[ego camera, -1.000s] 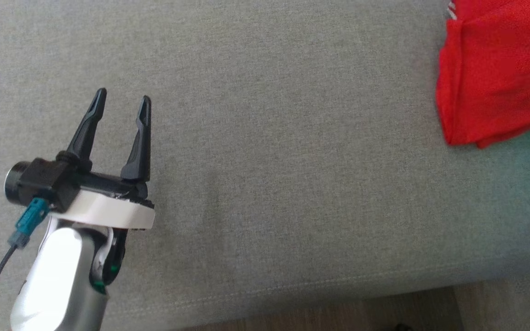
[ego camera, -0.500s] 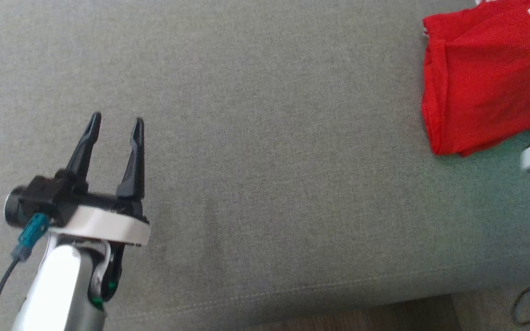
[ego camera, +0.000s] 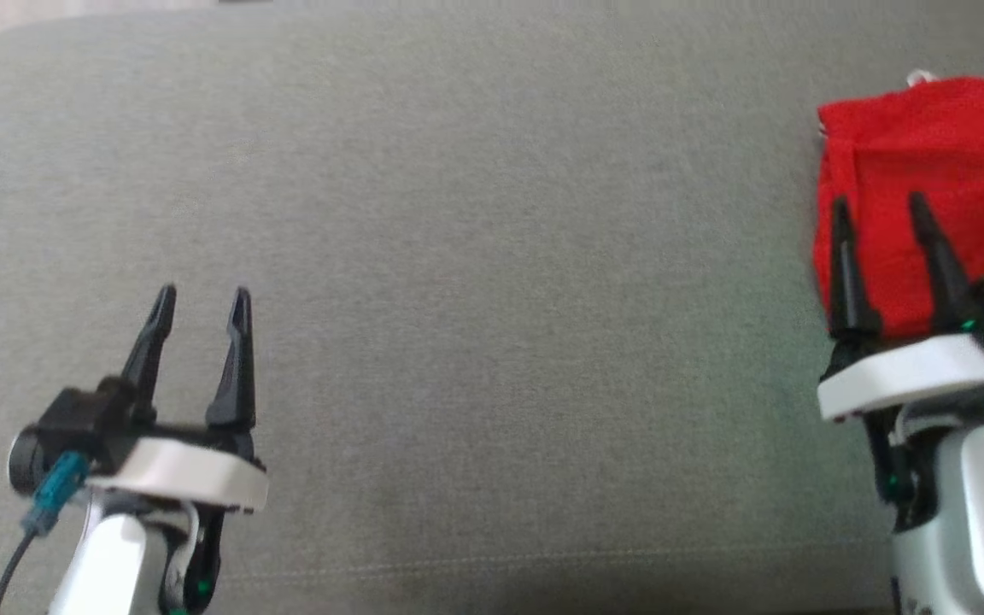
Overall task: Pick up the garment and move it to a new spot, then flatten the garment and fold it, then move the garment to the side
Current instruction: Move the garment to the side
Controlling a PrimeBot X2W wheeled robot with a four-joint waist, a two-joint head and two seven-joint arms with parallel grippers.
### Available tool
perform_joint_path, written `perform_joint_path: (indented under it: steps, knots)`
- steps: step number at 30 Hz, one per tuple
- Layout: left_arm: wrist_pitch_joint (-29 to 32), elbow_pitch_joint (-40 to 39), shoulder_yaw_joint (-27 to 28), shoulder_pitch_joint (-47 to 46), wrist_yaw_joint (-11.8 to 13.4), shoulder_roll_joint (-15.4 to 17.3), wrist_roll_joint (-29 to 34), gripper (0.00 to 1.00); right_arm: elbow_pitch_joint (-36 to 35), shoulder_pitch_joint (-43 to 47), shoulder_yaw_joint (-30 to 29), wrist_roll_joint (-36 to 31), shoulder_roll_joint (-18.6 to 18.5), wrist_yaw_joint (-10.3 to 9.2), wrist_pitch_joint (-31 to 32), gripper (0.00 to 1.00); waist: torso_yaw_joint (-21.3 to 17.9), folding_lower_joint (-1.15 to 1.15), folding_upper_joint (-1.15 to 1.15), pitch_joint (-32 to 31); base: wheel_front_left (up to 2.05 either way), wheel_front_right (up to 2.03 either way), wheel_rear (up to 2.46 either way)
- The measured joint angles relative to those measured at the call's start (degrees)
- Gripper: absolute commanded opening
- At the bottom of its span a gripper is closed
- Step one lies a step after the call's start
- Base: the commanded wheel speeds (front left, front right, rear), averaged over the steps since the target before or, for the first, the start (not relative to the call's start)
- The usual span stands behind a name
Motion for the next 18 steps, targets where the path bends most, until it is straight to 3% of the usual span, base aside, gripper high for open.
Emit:
perform_joint_path:
  steps: [18]
  knots:
    - [0.9, -2.7, 0.2, 9.9, 2.9, 0.7, -0.3, 1.00, -1.8, 11.3, 1.5, 0.9, 0.3, 0.00, -0.2, 1.00, 3.5, 0.00, 0.00, -9.2, 0.00, 0.00, 0.00]
